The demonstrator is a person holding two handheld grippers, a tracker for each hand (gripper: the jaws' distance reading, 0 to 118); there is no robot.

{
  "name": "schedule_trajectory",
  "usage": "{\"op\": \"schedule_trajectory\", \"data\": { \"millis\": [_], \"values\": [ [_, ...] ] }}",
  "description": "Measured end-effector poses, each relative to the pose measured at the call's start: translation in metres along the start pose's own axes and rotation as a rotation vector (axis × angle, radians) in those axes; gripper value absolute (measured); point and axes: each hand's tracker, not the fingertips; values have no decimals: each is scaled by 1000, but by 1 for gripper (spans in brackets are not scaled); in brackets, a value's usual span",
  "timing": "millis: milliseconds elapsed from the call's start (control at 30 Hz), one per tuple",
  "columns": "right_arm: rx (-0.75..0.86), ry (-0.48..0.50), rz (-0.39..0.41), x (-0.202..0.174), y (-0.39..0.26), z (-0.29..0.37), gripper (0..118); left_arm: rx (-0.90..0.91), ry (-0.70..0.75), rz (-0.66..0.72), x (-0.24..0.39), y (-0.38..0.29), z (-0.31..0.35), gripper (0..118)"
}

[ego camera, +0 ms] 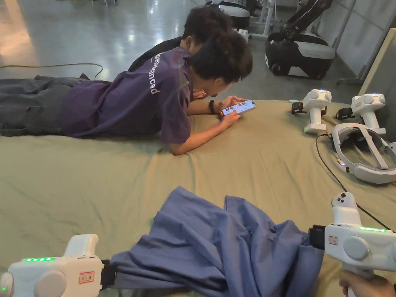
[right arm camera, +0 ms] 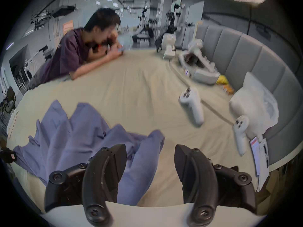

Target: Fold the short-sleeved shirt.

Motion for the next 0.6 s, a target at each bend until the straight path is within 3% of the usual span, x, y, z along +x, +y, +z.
{"op": "schedule_trajectory", "data": {
  "millis": [133,167,200,233,333,600],
  "values": [
    [-119,41,27,-2,-7,-34,61,-10,24,-41,5,2,-5,5],
    [-140,40,25,-3,-9,-39,52,-14,28,-45,5,2,-7,5],
    [-147,48,19,-5,-11,-42,25,-16,31,-45,5,2,-8,5],
    [-144,67,11,-5,-12,-44,10,-18,32,-44,6,1,-9,5],
    [-91,45,17,-12,-18,-36,4,-20,36,-44,7,1,-11,5],
    [176,33,51,-17,2,39,3,119,21,-86,11,20,20,4]
  ]
}}
